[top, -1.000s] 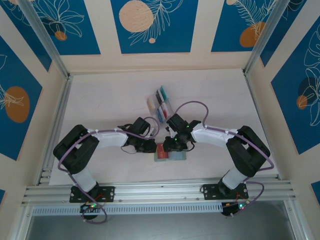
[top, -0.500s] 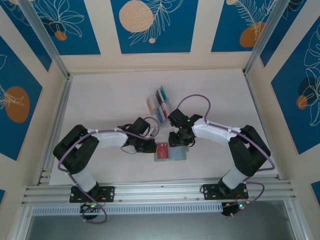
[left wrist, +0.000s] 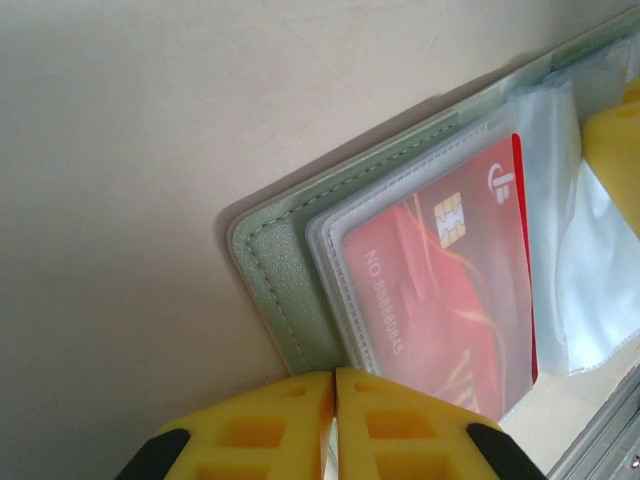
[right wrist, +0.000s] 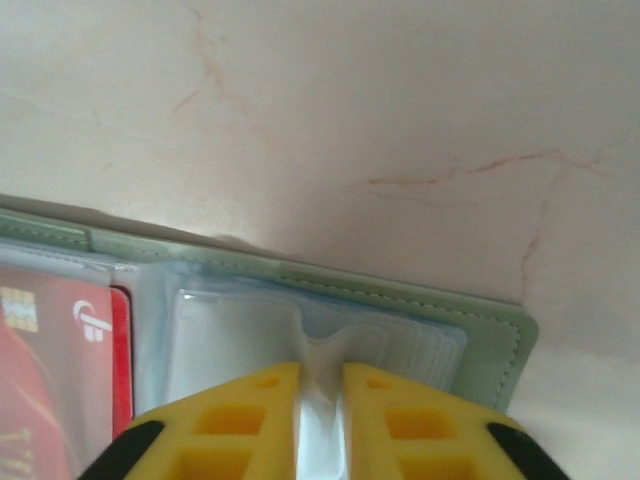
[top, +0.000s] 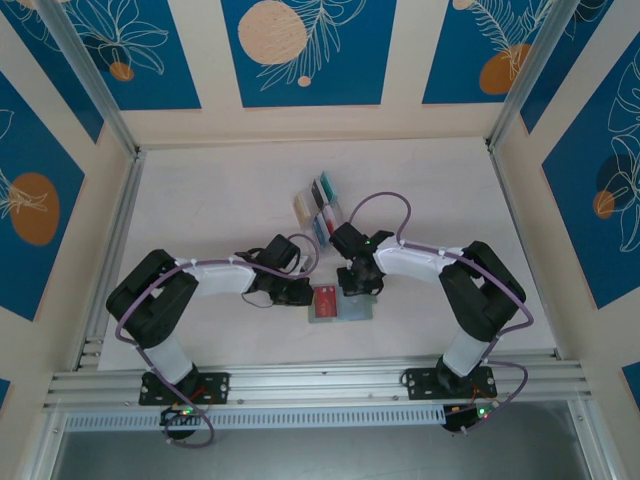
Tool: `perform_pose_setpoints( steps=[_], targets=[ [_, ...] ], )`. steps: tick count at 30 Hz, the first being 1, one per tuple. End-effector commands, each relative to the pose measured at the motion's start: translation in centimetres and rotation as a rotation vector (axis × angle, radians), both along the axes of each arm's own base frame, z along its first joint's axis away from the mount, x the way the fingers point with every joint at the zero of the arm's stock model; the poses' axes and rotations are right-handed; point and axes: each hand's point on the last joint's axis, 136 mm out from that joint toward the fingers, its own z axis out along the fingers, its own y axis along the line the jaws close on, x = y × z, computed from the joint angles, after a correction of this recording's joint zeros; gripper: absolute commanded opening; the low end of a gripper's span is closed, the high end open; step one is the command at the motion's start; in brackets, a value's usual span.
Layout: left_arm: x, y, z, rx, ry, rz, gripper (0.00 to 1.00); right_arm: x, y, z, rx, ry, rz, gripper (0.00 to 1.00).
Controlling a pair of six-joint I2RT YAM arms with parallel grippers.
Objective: Put the credit cards into the card holder
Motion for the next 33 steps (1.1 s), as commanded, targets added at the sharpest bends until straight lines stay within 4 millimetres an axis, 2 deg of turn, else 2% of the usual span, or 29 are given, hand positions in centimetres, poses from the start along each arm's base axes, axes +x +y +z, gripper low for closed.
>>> perform_pose_setpoints(
  steps=[1, 4, 7, 13, 19, 25, 30, 33],
  targets=[
    [-3.0, 3.6, -4.9, 0.181, 0.104, 0.007, 0.11, -0.9, -0.5, -0.7, -0.028, 0.022, -0.007, 0.09],
    [-3.1, 3.6, -5.1, 0.181, 0.105, 0.008, 0.11, -0.4, -0.3, 0.6, -0.023, -0.004, -0.002, 0.00],
    [-3.2, 3.7, -5.2, 0.183, 0.107, 0.011, 0.11, -0.1, 0.2, 2.0, 0.002, -0.024, 0.010, 0.00],
    [-3.1, 3.5, -5.2, 0.172, 0.110, 0.017, 0.10, -0.3, 2.7, 4.2, 0.095, -0.001, 0.047, 0.00],
    [-3.0, 2.9, -5.0, 0.147, 0.111, 0.029, 0.11, -1.0, 5.5, 4.6, 0.203, 0.081, 0.054, 0.00],
    [-2.9, 2.4, -4.6, 0.116, 0.116, 0.045, 0.11, -1.5, 8.2, 4.2, 0.335, 0.156, 0.031, 0.22],
    [-2.8, 2.3, -4.1, 0.102, 0.116, 0.061, 0.11, -1.5, 9.7, 4.7, 0.433, 0.182, 0.023, 0.32],
    [-2.4, 3.4, -4.0, 0.123, 0.108, 0.100, 0.10, -1.5, 10.3, 5.1, 0.482, 0.190, 0.027, 0.38]
  ],
)
